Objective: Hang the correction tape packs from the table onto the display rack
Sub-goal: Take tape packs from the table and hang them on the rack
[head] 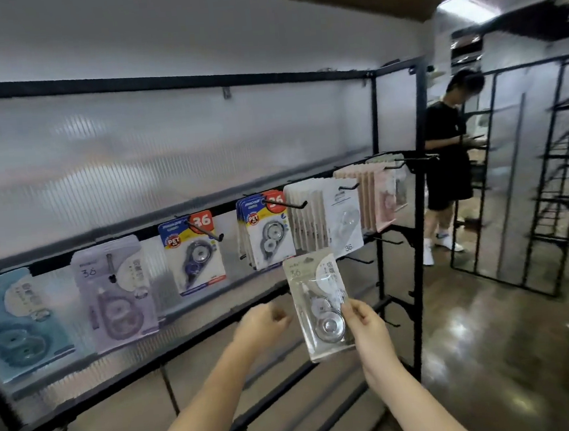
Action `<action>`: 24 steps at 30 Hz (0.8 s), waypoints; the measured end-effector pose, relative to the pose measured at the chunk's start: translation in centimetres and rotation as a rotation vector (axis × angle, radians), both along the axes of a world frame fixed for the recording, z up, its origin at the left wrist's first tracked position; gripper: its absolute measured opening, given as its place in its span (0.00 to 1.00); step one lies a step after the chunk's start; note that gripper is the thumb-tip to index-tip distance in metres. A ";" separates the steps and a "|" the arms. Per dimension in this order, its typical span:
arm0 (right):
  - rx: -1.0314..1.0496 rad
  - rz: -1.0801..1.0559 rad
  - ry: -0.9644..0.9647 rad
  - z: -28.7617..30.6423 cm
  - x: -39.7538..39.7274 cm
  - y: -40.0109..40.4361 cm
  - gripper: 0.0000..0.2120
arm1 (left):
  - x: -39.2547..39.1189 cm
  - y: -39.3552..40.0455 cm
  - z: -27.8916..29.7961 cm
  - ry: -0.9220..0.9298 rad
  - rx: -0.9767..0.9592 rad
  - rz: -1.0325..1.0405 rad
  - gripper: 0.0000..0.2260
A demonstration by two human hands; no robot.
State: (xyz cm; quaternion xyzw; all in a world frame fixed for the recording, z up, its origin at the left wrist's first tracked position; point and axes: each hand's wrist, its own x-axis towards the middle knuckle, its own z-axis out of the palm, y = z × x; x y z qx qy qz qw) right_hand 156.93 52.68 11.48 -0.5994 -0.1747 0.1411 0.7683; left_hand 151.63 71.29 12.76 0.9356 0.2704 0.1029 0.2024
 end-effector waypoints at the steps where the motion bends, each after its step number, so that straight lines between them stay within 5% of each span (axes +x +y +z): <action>1: 0.004 -0.028 0.009 0.1 1.2 -1.1 0.07 | 1.7 -1.1 0.1 0.032 0.065 -0.047 0.12; 15: 0.009 -0.180 -0.005 1.8 19.8 -15.4 0.07 | 21.8 -16.9 -1.5 0.265 0.267 -0.284 0.15; 24: -0.001 -0.148 -0.049 3.5 31.1 -17.9 0.07 | 31.9 -20.5 1.6 0.260 0.397 -0.224 0.13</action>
